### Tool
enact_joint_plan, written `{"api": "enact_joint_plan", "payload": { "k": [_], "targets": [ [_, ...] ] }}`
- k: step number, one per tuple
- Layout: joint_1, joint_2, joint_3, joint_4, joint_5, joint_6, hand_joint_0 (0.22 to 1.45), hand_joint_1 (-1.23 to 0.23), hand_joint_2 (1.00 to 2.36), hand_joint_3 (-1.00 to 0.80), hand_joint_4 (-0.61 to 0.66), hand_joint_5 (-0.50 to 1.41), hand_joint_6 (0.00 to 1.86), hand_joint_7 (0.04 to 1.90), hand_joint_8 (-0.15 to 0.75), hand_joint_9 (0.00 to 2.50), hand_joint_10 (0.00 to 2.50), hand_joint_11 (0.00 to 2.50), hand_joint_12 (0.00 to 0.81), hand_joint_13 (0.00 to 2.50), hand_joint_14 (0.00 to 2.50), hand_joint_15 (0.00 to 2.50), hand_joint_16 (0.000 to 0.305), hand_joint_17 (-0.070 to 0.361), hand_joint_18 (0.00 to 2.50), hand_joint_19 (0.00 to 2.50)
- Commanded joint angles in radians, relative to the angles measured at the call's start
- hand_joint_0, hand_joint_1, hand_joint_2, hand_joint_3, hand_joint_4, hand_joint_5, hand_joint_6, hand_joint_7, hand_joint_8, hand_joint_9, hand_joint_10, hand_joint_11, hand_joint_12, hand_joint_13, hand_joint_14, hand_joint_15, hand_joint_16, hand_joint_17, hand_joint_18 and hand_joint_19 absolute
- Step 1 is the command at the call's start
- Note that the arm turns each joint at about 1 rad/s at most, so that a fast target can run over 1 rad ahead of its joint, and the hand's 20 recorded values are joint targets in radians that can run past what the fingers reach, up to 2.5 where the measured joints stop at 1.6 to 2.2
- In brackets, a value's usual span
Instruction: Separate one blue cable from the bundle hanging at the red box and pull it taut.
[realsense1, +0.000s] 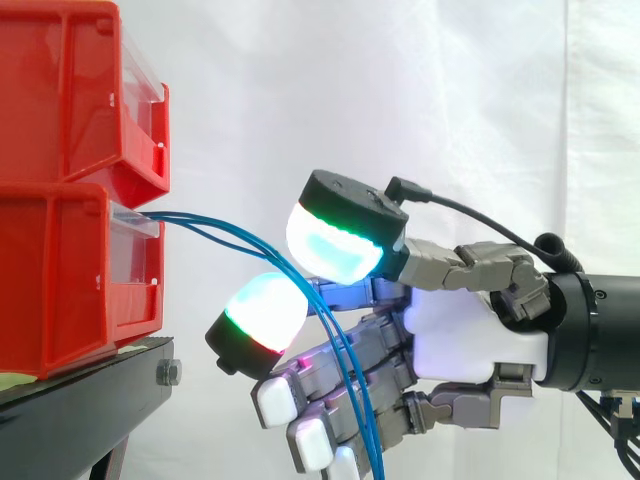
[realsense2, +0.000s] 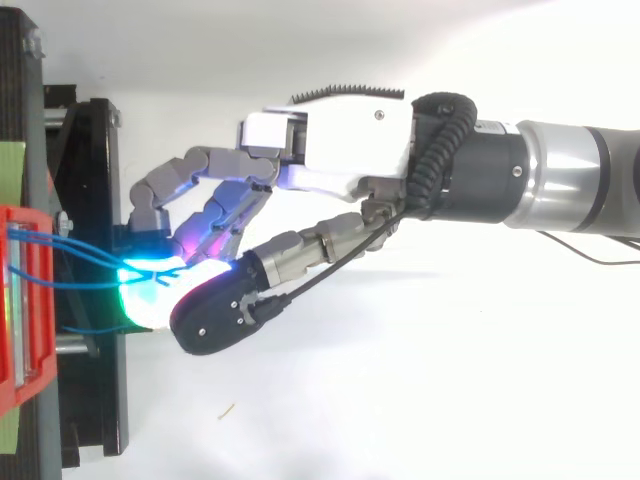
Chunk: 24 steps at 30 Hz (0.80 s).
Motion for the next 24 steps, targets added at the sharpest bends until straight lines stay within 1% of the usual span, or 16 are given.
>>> {"api": "enact_joint_plan", "payload": {
  "k": [1,3,5,6,7,8,9,11,13,15,16,17,19,22,23,24],
  "targets": [
    [-0.003,0.000,0.001,0.001,0.002,-0.001,0.60,-0.72,1.01,-0.28,0.20,-0.15,0.71,1.06,0.354,0.85,0.01,0.60,0.402,0.97,0.02,0.52,0.058,0.131,0.98,0.50],
    [-0.003,0.000,0.001,0.001,0.002,-0.007,0.59,-0.73,1.01,-0.27,0.22,-0.15,0.72,1.03,0.357,0.85,0.01,0.59,0.417,0.98,0.02,0.51,0.061,0.137,1.00,0.49],
    [-0.005,0.000,0.003,0.001,0.002,-0.026,0.55,-0.71,1.01,-0.37,0.21,-0.16,0.72,1.04,0.351,0.84,0.01,0.60,0.412,0.96,0.02,0.52,0.060,0.135,0.98,0.51],
    [-0.005,0.000,0.001,0.001,0.002,-0.043,0.54,-0.70,1.01,-0.38,0.21,-0.16,0.72,1.04,0.349,0.83,0.02,0.60,0.409,0.96,0.02,0.52,0.059,0.134,0.98,0.51],
    [-0.005,0.000,0.001,0.001,0.002,-0.049,0.53,-0.67,1.01,-0.39,0.20,-0.16,0.72,1.05,0.342,0.83,0.02,0.60,0.403,0.95,0.02,0.53,0.058,0.130,0.96,0.53],
    [-0.005,0.000,0.001,0.002,0.002,-0.058,0.53,-0.60,1.00,-0.40,0.19,-0.16,0.71,1.06,0.335,0.82,0.02,0.60,0.393,0.94,0.02,0.53,0.056,0.126,0.94,0.54],
    [-0.005,0.000,0.001,0.004,0.002,-0.061,0.53,-0.59,1.01,-0.41,0.18,-0.15,0.71,1.08,0.330,0.82,0.02,0.60,0.384,0.94,0.02,0.53,0.054,0.122,0.93,0.56],
    [-0.007,0.000,0.003,0.005,0.003,-0.069,0.55,-0.49,1.01,-0.41,0.18,-0.14,0.70,1.11,0.330,0.83,0.02,0.60,0.378,0.94,0.02,0.54,0.053,0.119,0.91,0.58],
    [-0.007,0.000,0.001,0.004,0.002,-0.073,0.57,-0.44,1.01,-0.41,0.17,-0.14,0.69,1.12,0.334,0.85,0.02,0.60,0.374,0.95,0.02,0.54,0.053,0.119,0.92,0.58],
    [-0.005,0.001,0.003,0.002,0.003,-0.073,0.58,-0.43,1.01,-0.39,0.18,-0.14,0.69,1.12,0.331,0.85,0.02,0.60,0.372,0.95,0.02,0.55,0.052,0.118,0.93,0.59],
    [-0.003,0.001,0.003,0.001,0.002,-0.073,0.60,-0.52,1.01,-0.32,0.18,-0.14,0.71,1.13,0.338,0.85,0.02,0.60,0.384,0.95,0.02,0.54,0.054,0.121,0.94,0.56],
    [-0.003,0.001,0.003,-0.001,0.002,-0.073,0.60,-0.61,1.01,-0.27,0.20,-0.15,0.73,1.09,0.359,0.85,0.02,0.60,0.414,0.95,0.02,0.52,0.058,0.131,0.98,0.51],
    [-0.002,0.001,0.010,-0.001,0.003,-0.075,0.61,-0.70,1.00,-0.18,0.24,-0.17,0.81,0.98,0.377,0.83,0.01,0.58,0.441,0.95,0.02,0.51,0.064,0.144,1.02,0.48],
    [-0.002,0.001,0.027,-0.005,0.003,-0.079,0.62,-0.74,1.00,-0.14,0.23,-0.18,0.85,0.95,0.383,0.83,0.01,0.60,0.449,0.96,0.01,0.50,0.065,0.147,1.03,0.47],
    [-0.002,0.001,0.039,-0.019,0.003,-0.083,0.62,-0.75,1.00,-0.15,0.23,-0.18,0.85,0.95,0.382,0.82,0.02,0.60,0.449,0.95,0.01,0.51,0.065,0.146,1.03,0.48],
    [-0.002,0.003,0.042,-0.027,0.002,-0.084,0.62,-0.75,1.00,-0.15,0.24,-0.19,0.86,0.96,0.380,0.82,0.01,0.60,0.450,0.95,0.02,0.51,0.065,0.146,1.03,0.48]
  ]
}}
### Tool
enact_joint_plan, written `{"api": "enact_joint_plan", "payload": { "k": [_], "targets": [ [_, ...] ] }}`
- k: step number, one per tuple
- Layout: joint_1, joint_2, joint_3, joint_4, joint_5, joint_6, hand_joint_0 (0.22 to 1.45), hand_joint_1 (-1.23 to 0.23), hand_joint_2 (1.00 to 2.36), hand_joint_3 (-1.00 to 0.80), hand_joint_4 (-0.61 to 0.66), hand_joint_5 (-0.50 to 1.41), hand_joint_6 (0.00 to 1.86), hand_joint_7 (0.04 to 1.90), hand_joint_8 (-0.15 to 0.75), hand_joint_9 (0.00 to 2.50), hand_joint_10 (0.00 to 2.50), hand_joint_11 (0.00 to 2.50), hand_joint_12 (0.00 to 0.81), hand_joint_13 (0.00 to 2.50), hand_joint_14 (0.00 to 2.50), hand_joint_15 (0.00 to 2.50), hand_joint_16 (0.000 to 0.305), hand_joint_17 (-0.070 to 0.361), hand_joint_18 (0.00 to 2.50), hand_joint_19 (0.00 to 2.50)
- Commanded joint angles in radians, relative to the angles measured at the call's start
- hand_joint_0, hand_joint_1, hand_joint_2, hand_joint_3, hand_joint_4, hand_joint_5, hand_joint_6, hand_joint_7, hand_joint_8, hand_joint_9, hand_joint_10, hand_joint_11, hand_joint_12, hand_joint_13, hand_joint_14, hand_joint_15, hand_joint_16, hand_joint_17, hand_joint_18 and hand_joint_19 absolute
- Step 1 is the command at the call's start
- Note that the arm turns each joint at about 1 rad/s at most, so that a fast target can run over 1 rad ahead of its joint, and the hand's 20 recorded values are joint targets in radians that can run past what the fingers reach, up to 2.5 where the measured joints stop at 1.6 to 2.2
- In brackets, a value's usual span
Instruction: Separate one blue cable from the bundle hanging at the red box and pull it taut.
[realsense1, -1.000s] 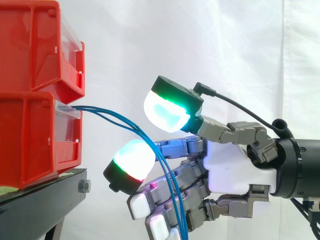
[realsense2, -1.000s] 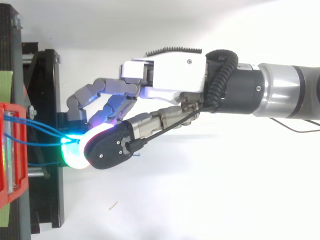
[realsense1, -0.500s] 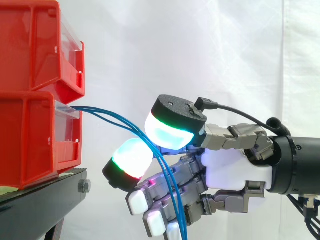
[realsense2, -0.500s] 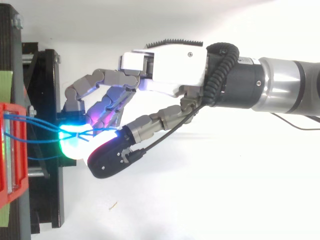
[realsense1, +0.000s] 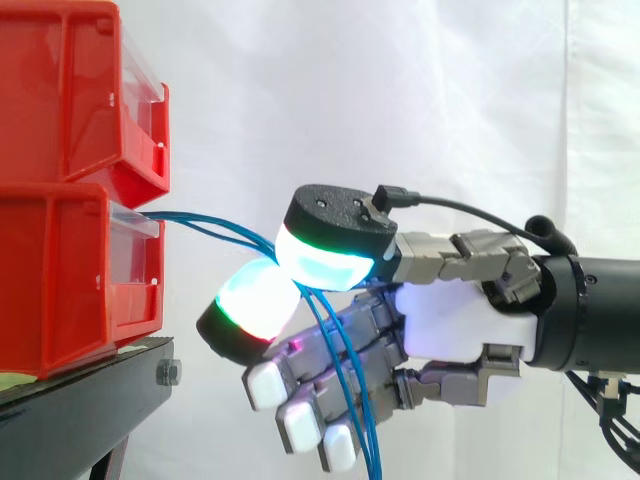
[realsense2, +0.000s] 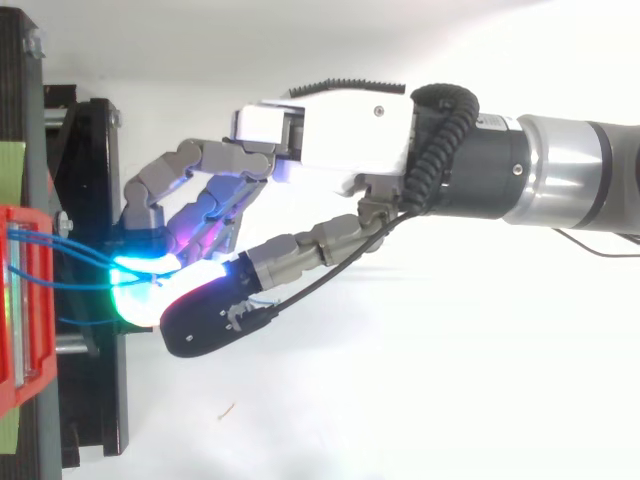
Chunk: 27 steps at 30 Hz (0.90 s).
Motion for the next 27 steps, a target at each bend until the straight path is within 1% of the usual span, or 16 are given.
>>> {"api": "enact_joint_plan", "payload": {
  "k": [1,2,4,5,8,9,12,15,16,17,19,22,23,27],
  "targets": [
    [0.002,0.004,0.027,-0.042,-0.001,-0.010,0.61,-0.78,1.00,-0.16,0.24,-0.19,0.87,0.96,0.379,0.82,0.01,0.62,0.449,0.95,0.02,0.51,0.064,0.145,1.03,0.47],
    [0.002,0.004,0.027,-0.042,-0.001,-0.010,0.61,-0.80,1.00,-0.16,0.23,-0.19,0.89,0.97,0.378,0.81,0.02,0.62,0.447,0.95,0.02,0.51,0.064,0.144,1.02,0.47],
    [0.003,0.004,0.048,-0.097,0.000,-0.016,0.61,-0.80,1.00,-0.16,0.23,-0.19,0.90,0.98,0.376,0.80,0.02,0.62,0.447,0.95,0.01,0.51,0.064,0.145,1.02,0.47],
    [0.005,0.004,0.058,-0.117,0.000,-0.018,0.60,-0.81,1.00,-0.19,0.23,-0.19,0.90,0.98,0.373,0.79,0.01,0.63,0.443,0.94,0.01,0.52,0.064,0.144,1.02,0.48],
    [0.006,0.004,0.061,-0.128,0.000,-0.018,0.55,-0.73,1.01,-0.37,0.21,-0.19,0.89,0.97,0.349,0.78,0.02,0.62,0.416,0.92,0.02,0.53,0.058,0.131,0.97,0.52],
    [0.006,0.004,0.061,-0.130,0.000,-0.019,0.53,-0.68,1.01,-0.40,0.20,-0.19,0.88,0.99,0.333,0.77,0.02,0.62,0.399,0.90,0.02,0.54,0.054,0.122,0.93,0.54],
    [0.006,0.004,0.059,-0.133,0.000,-0.018,0.52,-0.58,1.00,-0.48,0.20,-0.18,0.86,0.98,0.341,0.80,0.02,0.61,0.398,0.91,0.02,0.52,0.055,0.123,0.94,0.55],
    [0.006,0.004,0.061,-0.133,0.000,-0.018,0.54,-0.49,1.00,-0.48,0.18,-0.18,0.84,1.02,0.341,0.83,0.02,0.62,0.392,0.90,0.02,0.53,0.054,0.121,0.94,0.55],
    [0.006,0.004,0.061,-0.134,0.000,-0.018,0.57,-0.47,1.00,-0.44,0.17,-0.17,0.84,1.03,0.336,0.83,0.02,0.61,0.382,0.90,0.02,0.53,0.052,0.117,0.92,0.56],
    [0.006,0.004,0.061,-0.134,0.000,-0.018,0.60,-0.49,1.01,-0.40,0.17,-0.17,0.84,1.05,0.338,0.84,0.02,0.62,0.380,0.90,0.02,0.53,0.052,0.116,0.92,0.57],
    [0.006,0.004,0.061,-0.134,0.000,-0.018,0.60,-0.51,1.01,-0.35,0.16,-0.17,0.84,1.05,0.337,0.84,0.02,0.63,0.380,0.90,0.02,0.54,0.051,0.116,0.93,0.57],
    [0.006,0.003,0.059,-0.134,0.000,-0.018,0.59,-0.60,1.01,-0.25,0.19,-0.17,0.85,1.02,0.366,0.86,0.02,0.61,0.406,0.93,0.02,0.52,0.058,0.131,0.99,0.52],
    [0.006,0.004,0.059,-0.134,0.000,-0.019,0.60,-0.68,1.01,-0.22,0.20,-0.17,0.85,1.04,0.379,0.86,0.01,0.61,0.419,0.95,0.02,0.52,0.061,0.137,1.02,0.50],
    [0.006,0.004,0.059,-0.134,0.000,-0.018,0.60,-0.71,1.01,-0.19,0.20,-0.17,0.87,1.01,0.374,0.85,0.01,0.63,0.424,0.96,0.01,0.52,0.060,0.136,1.02,0.49]
  ]
}}
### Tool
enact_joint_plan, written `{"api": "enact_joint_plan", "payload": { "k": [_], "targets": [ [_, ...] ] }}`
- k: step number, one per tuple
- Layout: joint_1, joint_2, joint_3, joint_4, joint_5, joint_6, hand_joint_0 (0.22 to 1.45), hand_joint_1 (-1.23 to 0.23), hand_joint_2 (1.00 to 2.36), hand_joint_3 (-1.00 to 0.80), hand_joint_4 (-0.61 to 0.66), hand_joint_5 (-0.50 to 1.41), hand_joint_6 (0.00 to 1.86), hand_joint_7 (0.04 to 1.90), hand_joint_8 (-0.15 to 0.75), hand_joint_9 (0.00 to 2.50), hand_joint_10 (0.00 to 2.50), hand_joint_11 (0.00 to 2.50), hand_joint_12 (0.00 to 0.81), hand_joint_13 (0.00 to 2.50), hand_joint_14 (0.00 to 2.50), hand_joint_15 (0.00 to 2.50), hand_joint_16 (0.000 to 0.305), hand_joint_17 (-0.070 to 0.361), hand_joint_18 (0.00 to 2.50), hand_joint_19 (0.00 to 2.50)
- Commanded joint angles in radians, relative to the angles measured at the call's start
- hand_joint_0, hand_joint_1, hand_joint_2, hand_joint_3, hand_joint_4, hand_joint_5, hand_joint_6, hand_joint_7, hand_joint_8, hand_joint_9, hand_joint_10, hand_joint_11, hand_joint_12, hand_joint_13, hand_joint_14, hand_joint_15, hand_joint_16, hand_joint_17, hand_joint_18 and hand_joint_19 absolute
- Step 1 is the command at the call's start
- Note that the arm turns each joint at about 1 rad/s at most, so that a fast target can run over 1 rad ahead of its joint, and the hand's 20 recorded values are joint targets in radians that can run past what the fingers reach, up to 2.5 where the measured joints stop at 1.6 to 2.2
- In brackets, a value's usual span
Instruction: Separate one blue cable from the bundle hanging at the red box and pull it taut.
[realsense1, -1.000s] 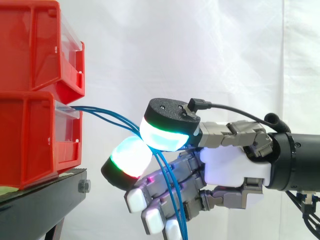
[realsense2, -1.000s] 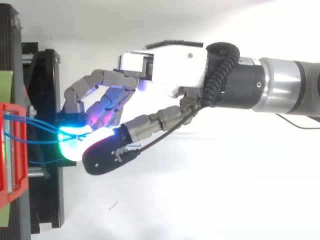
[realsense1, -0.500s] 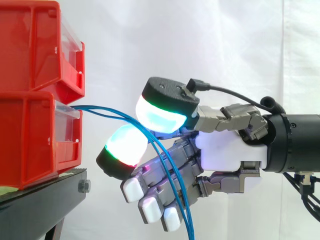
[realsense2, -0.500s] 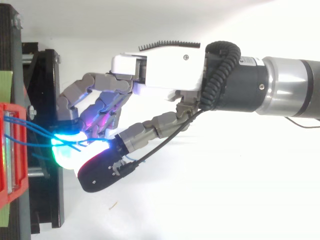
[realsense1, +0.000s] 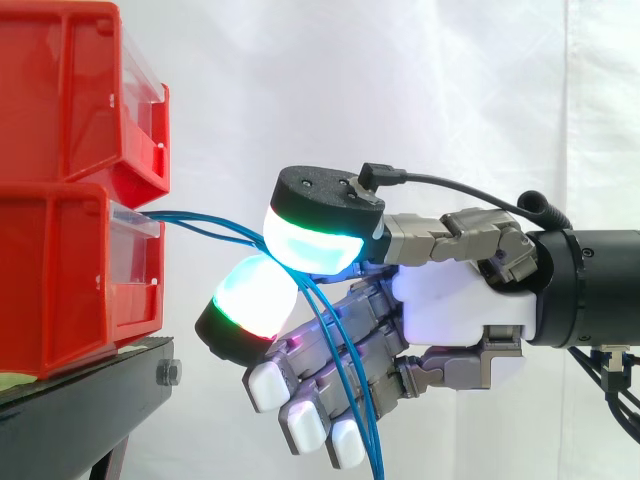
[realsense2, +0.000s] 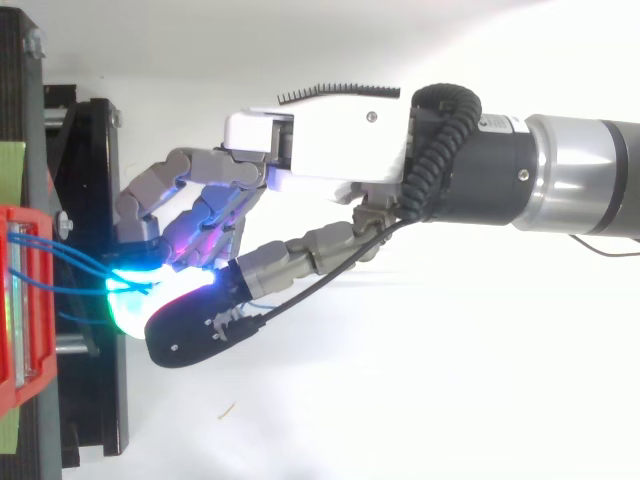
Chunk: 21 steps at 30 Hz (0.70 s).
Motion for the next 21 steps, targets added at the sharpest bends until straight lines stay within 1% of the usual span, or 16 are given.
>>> {"api": "enact_joint_plan", "payload": {
  "k": [1,4,6,8,9,10,13,15,16,18,19,21],
  "targets": [
    [0.000,0.001,-0.001,0.000,0.000,0.000,0.61,-0.74,1.01,-0.20,0.18,-0.18,0.87,1.01,0.365,0.84,0.01,0.65,0.419,0.95,0.02,0.53,0.059,0.132,1.00,0.51],
    [0.000,0.001,-0.001,0.000,0.002,0.000,0.64,-0.83,1.01,-0.24,0.15,-0.19,0.88,1.03,0.342,0.82,0.02,0.70,0.403,0.93,0.02,0.53,0.054,0.121,0.97,0.51],
    [0.000,-0.001,-0.001,-0.003,0.002,0.000,0.67,-0.86,1.01,-0.29,0.14,-0.19,0.89,1.06,0.332,0.81,0.02,0.71,0.394,0.93,0.02,0.54,0.051,0.116,0.96,0.51],
    [0.000,-0.001,-0.004,-0.011,0.000,-0.001,0.71,-0.89,1.01,-0.41,0.17,-0.20,0.91,1.06,0.330,0.81,0.02,0.72,0.386,0.93,0.02,0.53,0.051,0.115,0.99,0.49],
    [-0.002,-0.001,-0.004,-0.015,0.000,-0.001,0.71,-0.89,1.00,-0.44,0.17,-0.20,0.91,1.05,0.329,0.81,0.02,0.73,0.386,0.94,0.02,0.53,0.051,0.115,1.00,0.49],
    [-0.002,-0.001,-0.005,-0.020,0.000,-0.003,0.69,-0.88,1.00,-0.50,0.18,-0.19,0.92,1.05,0.331,0.83,0.02,0.74,0.384,0.94,0.02,0.54,0.051,0.115,1.00,0.50],
    [-0.002,-0.001,-0.008,-0.035,0.000,-0.003,0.57,-0.78,1.00,-0.50,0.18,-0.18,0.91,1.04,0.338,0.86,0.02,0.73,0.391,0.96,0.02,0.54,0.051,0.115,1.02,0.52],
    [0.000,-0.001,-0.014,-0.040,0.000,-0.003,0.54,-0.73,1.00,-0.50,0.19,-0.18,0.91,1.04,0.344,0.87,0.02,0.73,0.395,0.97,0.02,0.54,0.053,0.118,1.03,0.52],
    [-0.002,-0.001,-0.018,-0.040,0.000,-0.003,0.52,-0.66,1.00,-0.50,0.19,-0.17,0.90,1.04,0.352,0.88,0.02,0.72,0.397,0.97,0.02,0.54,0.054,0.121,1.04,0.52],
    [-0.002,0.001,-0.033,-0.037,0.000,-0.003,0.52,-0.56,1.00,-0.50,0.19,-0.17,0.89,1.04,0.358,0.91,0.02,0.73,0.394,0.98,0.02,0.53,0.053,0.120,1.04,0.53],
    [0.000,-0.001,-0.044,-0.035,0.000,-0.003,0.55,-0.48,1.00,-0.50,0.18,-0.17,0.89,1.03,0.347,0.91,0.02,0.72,0.389,0.98,0.02,0.54,0.052,0.117,1.04,0.54],
    [0.000,-0.001,-0.053,-0.028,0.000,-0.003,0.59,-0.41,1.00,-0.50,0.18,-0.16,0.88,1.04,0.336,0.92,0.02,0.71,0.382,0.99,0.02,0.55,0.050,0.113,1.03,0.56]
  ]
}}
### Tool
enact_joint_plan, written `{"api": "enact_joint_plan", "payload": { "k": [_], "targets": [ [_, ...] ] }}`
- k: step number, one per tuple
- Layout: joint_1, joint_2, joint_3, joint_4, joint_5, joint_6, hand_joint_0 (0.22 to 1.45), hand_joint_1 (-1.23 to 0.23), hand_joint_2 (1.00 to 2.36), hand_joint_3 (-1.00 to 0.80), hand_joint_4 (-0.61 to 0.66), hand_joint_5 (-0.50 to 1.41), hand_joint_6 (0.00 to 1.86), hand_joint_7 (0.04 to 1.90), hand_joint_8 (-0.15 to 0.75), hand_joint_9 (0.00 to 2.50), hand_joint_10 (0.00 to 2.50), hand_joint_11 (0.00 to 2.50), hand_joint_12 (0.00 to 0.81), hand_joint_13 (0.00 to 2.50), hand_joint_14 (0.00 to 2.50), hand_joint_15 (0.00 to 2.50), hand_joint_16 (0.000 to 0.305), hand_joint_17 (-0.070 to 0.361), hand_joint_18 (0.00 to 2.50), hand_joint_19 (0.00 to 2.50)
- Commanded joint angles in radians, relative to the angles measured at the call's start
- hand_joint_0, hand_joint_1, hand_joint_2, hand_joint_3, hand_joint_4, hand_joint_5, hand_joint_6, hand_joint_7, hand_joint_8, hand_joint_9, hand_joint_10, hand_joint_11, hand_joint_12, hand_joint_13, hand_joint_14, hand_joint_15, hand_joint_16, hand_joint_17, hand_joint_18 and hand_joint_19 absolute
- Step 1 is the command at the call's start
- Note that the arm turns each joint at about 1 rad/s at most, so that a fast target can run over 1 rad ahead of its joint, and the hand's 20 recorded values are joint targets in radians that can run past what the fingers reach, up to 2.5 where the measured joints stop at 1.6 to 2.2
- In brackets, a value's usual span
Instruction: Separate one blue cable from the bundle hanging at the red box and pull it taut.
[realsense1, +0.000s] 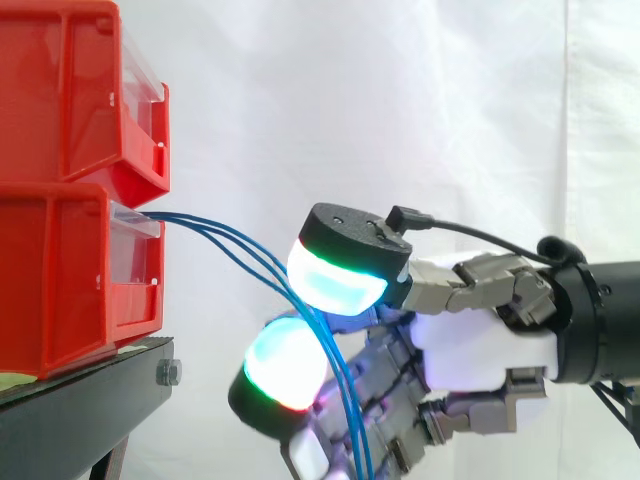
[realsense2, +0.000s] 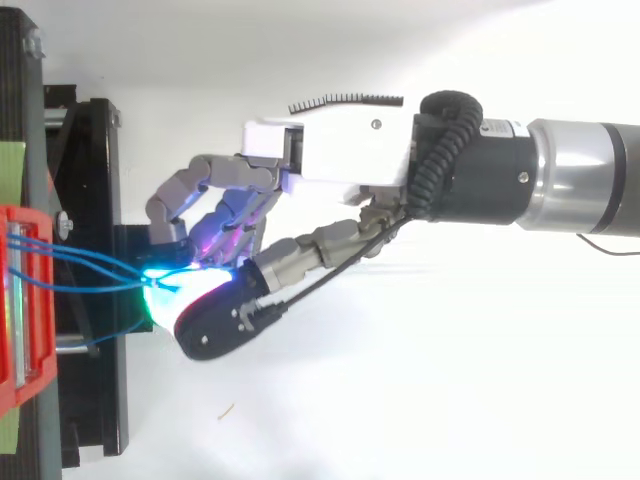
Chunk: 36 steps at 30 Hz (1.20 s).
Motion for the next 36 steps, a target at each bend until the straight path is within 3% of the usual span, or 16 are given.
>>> {"api": "enact_joint_plan", "payload": {
  "k": [1,8,12,20,24,27,28,36],
  "targets": [
    [0.001,0.000,-0.017,0.009,0.000,0.000,0.61,-0.37,1.00,-0.50,0.17,-0.16,0.87,1.06,0.337,0.94,0.02,0.71,0.376,1.00,0.02,0.56,0.050,0.112,1.03,0.56],
    [0.001,0.000,-0.016,0.013,0.000,0.000,0.61,-0.47,1.01,-0.37,0.18,-0.18,0.86,1.07,0.343,0.89,0.02,0.71,0.392,0.99,0.02,0.58,0.052,0.118,1.01,0.60],
    [0.001,0.001,-0.016,0.029,-0.002,0.000,0.55,-0.56,1.00,-0.45,0.19,-0.19,0.87,1.05,0.349,0.88,0.02,0.73,0.406,0.99,0.02,0.57,0.055,0.123,1.03,0.60],
    [-0.001,0.001,0.007,0.062,-0.002,-0.012,0.48,-0.51,1.00,-0.50,0.22,-0.20,0.87,0.99,0.365,0.89,0.02,0.72,0.431,1.01,0.02,0.56,0.059,0.134,1.07,0.57],
    [-0.001,0.001,0.012,0.062,-0.003,-0.038,0.53,-0.39,1.00,-0.50,0.20,-0.19,0.86,0.99,0.353,0.90,0.02,0.72,0.412,1.00,0.02,0.57,0.056,0.126,1.04,0.58],
    [-0.003,0.001,0.012,0.062,-0.003,-0.046,0.58,-0.39,1.00,-0.50,0.19,-0.19,0.86,1.01,0.340,0.91,0.02,0.73,0.401,1.00,0.02,0.56,0.053,0.118,1.03,0.61],
    [-0.003,0.001,0.012,0.062,-0.003,-0.048,0.61,-0.46,1.01,-0.43,0.18,-0.19,0.86,1.02,0.338,0.91,0.02,0.73,0.392,1.00,0.02,0.57,0.052,0.117,1.03,0.60],
    [-0.004,0.000,0.012,0.062,0.000,-0.048,0.61,-0.62,1.02,-0.24,0.15,-0.20,0.88,1.02,0.335,0.89,0.02,0.76,0.394,1.01,0.02,0.57,0.052,0.118,1.05,0.57]
  ]
}}
